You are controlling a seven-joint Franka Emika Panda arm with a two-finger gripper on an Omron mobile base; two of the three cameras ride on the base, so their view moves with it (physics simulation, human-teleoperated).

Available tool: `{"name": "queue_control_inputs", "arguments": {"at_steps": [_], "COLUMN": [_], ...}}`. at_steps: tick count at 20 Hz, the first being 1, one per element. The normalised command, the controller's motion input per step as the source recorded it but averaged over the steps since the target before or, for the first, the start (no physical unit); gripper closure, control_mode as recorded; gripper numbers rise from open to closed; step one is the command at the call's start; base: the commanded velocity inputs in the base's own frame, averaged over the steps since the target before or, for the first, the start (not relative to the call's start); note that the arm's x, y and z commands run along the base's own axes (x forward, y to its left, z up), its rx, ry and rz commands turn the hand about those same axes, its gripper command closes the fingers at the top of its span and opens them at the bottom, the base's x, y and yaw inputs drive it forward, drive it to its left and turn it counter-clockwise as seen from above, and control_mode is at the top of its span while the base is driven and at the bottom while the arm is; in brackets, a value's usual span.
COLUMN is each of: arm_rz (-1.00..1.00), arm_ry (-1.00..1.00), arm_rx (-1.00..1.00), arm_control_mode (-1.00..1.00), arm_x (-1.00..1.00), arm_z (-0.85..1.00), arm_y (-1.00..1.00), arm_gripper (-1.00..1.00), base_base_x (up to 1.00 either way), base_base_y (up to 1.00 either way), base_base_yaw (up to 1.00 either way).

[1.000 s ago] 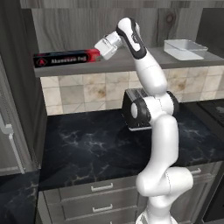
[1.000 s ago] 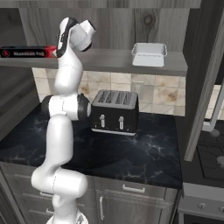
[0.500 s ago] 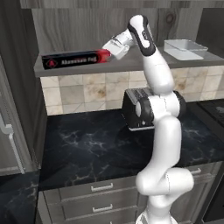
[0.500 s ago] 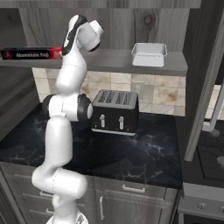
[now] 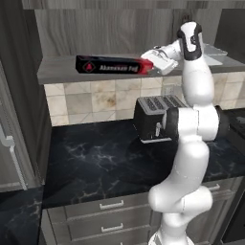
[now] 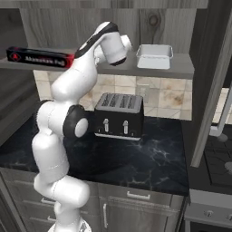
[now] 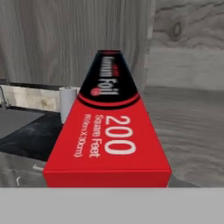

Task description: Retrieve the tupperware and aluminum foil from the cabinet and place them on the dining counter near the plate with lime and avocado to prepare for storing leftovers.

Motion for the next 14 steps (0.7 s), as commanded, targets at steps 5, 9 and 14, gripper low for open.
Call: {"name": "queue_control_inputs", "arguments": {"at_steps": [5,9,14], "arm_rz": [0.0,0.0,0.02], "arm_ry": [-0.02,0.04,0.16], "arm_rx": [0.13,0.0,-0.07], "arm_control_mode": [-1.0,-1.0,-1.0], "arm_x": [-1.0,-1.0,-1.0], "arm_z": [0.02,0.03,0.0], "arm_y": [-0.24,0.0,0.0], "arm_gripper": [1.0,1.0,1.0], "base_base_x": [0.0,0.0,0.0], "base_base_y": [0.0,0.0,0.0], "base_base_yaw": [0.0,0.0,0.0]}}
